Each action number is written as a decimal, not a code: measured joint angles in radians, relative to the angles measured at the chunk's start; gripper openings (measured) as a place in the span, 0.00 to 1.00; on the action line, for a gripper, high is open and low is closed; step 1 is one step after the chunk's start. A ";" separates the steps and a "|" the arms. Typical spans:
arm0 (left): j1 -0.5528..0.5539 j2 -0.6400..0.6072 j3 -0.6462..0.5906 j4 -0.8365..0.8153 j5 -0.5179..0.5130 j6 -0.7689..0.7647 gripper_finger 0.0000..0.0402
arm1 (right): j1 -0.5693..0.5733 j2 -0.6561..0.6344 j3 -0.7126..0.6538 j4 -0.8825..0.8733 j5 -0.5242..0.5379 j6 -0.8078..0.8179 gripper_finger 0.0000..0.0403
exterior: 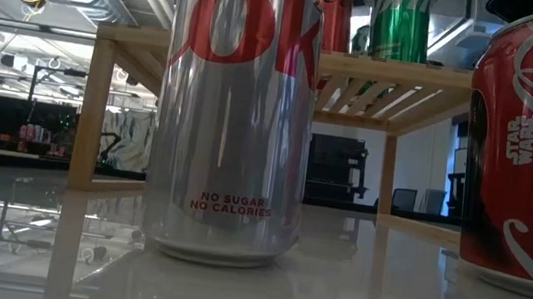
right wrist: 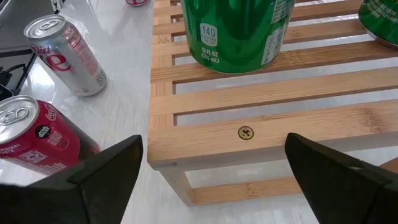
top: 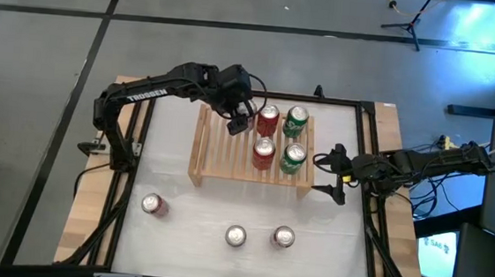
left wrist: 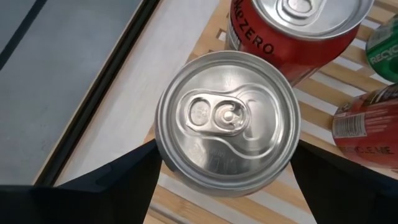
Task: Place canned beverage on shelf
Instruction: Put the left silver soda can on the shelf
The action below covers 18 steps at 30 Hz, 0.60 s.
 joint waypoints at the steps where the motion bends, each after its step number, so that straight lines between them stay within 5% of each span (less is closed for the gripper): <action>1: 0.000 0.000 0.000 0.001 0.000 0.000 0.84 | 0.000 0.000 0.000 0.000 0.000 0.000 0.97; 18: 0.000 0.002 0.000 0.082 0.000 0.004 0.84 | 0.000 0.000 0.000 0.000 0.000 0.000 0.97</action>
